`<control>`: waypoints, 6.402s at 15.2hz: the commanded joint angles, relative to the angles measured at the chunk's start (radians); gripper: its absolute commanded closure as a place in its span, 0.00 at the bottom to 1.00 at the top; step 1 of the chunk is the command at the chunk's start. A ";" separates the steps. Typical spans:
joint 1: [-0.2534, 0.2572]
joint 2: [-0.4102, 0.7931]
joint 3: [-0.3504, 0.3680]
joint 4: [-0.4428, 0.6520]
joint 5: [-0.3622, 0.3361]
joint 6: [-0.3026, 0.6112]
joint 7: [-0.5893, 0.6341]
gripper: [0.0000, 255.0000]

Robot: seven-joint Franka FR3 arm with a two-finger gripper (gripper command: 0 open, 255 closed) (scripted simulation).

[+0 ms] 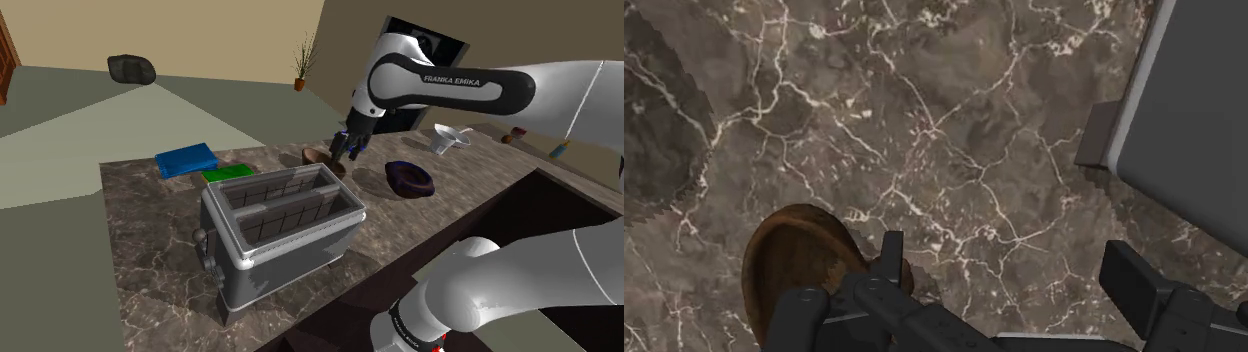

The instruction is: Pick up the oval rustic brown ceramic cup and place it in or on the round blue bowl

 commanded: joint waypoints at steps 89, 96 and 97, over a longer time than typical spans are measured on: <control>-0.213 0.040 -0.300 0.162 -0.197 -0.006 -0.465 1.00; -0.268 0.040 -0.424 0.191 -0.231 -0.012 -0.631 1.00; -0.269 0.040 -0.426 0.178 -0.233 0.001 -0.631 1.00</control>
